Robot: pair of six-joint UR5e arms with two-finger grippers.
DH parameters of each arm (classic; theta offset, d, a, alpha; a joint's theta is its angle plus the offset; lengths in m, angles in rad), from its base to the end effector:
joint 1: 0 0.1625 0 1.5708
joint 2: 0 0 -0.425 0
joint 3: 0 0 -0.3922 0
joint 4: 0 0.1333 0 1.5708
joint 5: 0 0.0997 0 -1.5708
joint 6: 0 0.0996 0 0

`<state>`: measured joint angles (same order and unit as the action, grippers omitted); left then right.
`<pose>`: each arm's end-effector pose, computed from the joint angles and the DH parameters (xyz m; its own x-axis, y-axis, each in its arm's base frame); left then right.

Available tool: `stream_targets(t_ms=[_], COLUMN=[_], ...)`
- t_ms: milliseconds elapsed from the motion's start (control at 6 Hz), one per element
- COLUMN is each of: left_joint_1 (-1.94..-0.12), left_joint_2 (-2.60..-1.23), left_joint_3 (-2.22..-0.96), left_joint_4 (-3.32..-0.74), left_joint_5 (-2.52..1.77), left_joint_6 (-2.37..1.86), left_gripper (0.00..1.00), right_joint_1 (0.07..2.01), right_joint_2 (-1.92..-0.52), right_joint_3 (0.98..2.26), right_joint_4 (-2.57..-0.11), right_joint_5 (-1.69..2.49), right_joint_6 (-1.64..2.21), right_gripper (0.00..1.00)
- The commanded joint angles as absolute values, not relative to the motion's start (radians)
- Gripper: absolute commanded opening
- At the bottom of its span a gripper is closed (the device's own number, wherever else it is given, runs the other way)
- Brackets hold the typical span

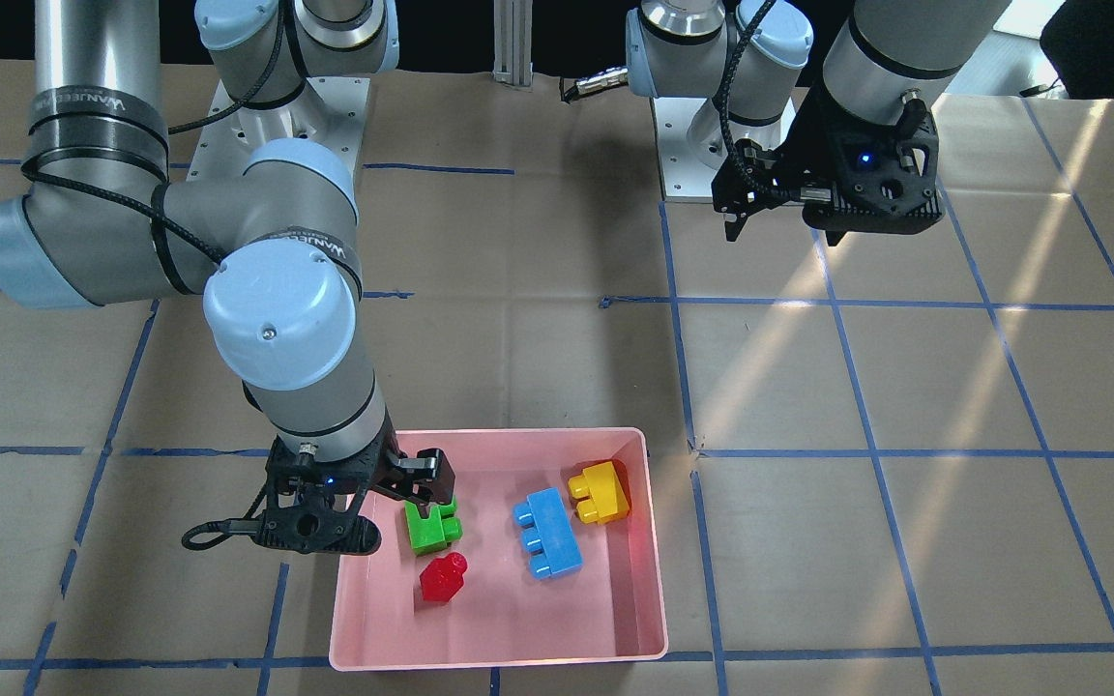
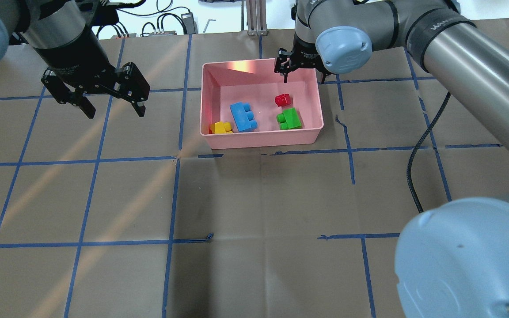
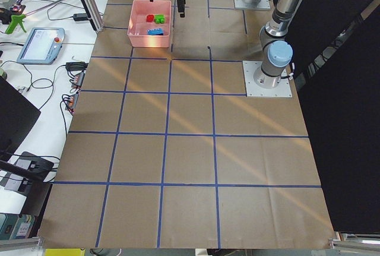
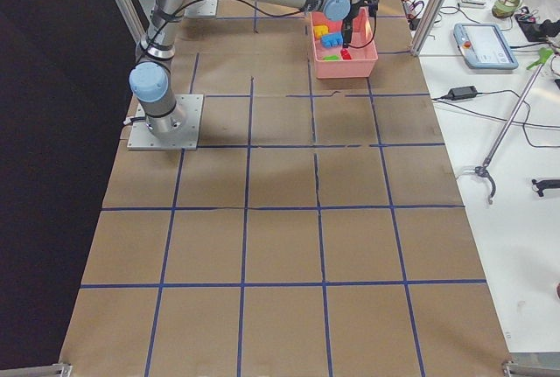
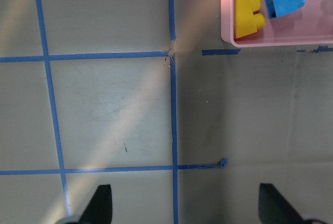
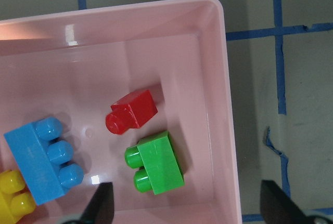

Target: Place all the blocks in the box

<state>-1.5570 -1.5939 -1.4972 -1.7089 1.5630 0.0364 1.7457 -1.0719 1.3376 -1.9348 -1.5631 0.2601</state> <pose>-0.1273 -0.4939 0.4992 -0.9997 0.0218 0.0109 0.0226 0.9959 0.0872 0.2522 -0.6569 0.3434 -0.9960 0.0832 -0.0326 0.0859 0.9920 -0.0929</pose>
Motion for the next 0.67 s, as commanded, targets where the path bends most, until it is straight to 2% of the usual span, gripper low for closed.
stream_targets(t_ms=[0,500], left_joint_1=[-1.557,-1.557], left_joint_2=[-1.594,-1.594], left_joint_3=[-1.496,-1.496], left_joint_4=[-1.709,-1.707], left_joint_5=[1.562,1.562], left_joint_6=[0.035,0.034], left_gripper=[1.0,1.0], right_joint_1=[1.727,1.603], right_joint_2=[-1.135,-1.338], right_joint_3=[1.347,1.425], right_joint_4=[-1.811,-1.651], right_joint_5=[-1.563,-1.563], right_joint_6=[0.252,0.082], right_gripper=[1.0,1.0])
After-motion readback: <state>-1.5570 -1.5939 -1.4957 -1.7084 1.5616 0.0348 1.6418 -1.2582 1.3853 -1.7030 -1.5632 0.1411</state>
